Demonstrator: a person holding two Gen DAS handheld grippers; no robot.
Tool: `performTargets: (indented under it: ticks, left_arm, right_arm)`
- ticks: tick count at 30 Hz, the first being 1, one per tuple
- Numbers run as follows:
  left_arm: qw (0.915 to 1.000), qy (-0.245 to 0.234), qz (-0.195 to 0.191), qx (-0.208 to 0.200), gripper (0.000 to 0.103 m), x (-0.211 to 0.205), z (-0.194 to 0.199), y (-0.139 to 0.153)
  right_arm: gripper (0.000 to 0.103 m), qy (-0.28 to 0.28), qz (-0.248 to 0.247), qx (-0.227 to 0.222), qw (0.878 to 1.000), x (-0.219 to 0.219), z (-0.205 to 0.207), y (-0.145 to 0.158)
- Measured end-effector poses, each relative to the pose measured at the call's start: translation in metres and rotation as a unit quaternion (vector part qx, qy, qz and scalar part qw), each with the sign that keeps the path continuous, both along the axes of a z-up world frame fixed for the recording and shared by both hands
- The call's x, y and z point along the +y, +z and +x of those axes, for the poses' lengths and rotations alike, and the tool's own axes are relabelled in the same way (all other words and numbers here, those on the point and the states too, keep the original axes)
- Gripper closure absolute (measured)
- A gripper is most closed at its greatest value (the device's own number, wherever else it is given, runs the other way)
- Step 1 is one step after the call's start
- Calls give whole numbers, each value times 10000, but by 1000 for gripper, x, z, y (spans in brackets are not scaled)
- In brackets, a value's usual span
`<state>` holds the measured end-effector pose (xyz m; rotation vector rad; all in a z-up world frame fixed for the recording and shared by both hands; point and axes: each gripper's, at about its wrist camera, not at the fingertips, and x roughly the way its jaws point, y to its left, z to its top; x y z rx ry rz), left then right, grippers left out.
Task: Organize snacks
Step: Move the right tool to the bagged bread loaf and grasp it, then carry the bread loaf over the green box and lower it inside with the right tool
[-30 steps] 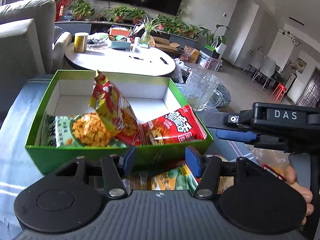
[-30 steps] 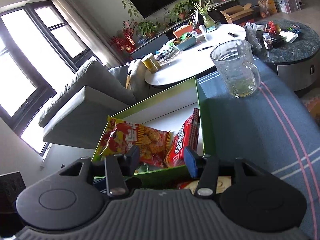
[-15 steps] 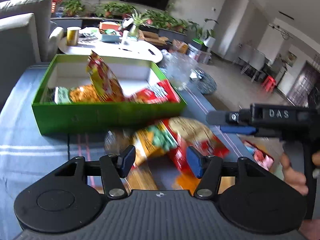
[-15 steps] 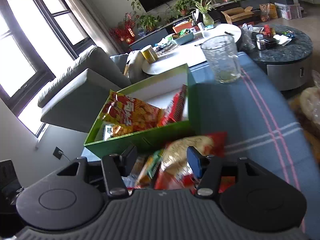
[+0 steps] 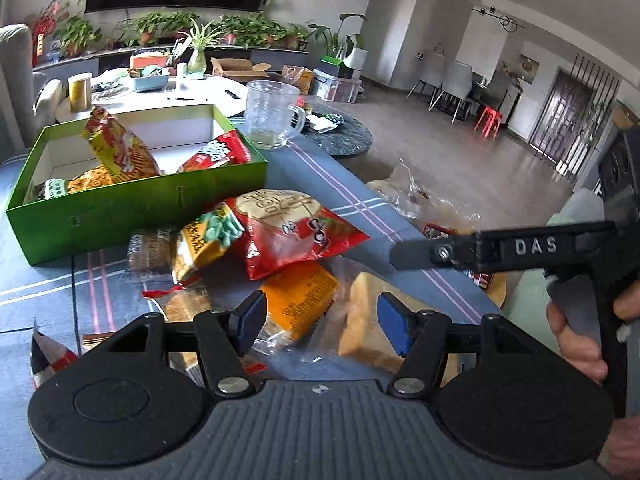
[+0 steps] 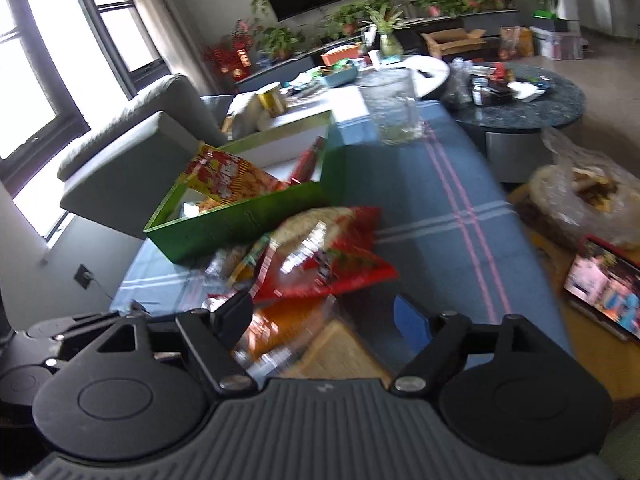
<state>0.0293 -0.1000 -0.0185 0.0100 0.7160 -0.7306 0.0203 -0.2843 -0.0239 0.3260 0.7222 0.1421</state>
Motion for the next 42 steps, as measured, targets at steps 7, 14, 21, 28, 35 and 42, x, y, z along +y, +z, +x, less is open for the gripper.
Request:
performTargets:
  ticks: [7,14,21,28,35,42]
  left_arm:
    - [9995,-313,50,-28,44,-20,-2,-11]
    - [9991,-327,228,113,43,-26,3,-24]
    - [9976,-604,273,177,43,-34,2,-32]
    - [9982,-516,290,114,52,-24,-3,-28]
    - [9988,-89,-64,-473,52,22,-21,7]
    - [9939,502,-226,-952,52,57,-19,31]
  right_arm:
    - [18,-1207,1054,488,9859,-27,-37,-41]
    - [18,-1620,1392,612,9750,-29,-62,-51]
    - [18,-1635,1591,730,9709,-28,-67,-61]
    - [29,-1269,1313,549,9817,-13,-53,-57]
    - [33,-839,1296,201,9878,7,-45,-35]
    - [33,-304,1216,-223,9919,37,-25,-7]
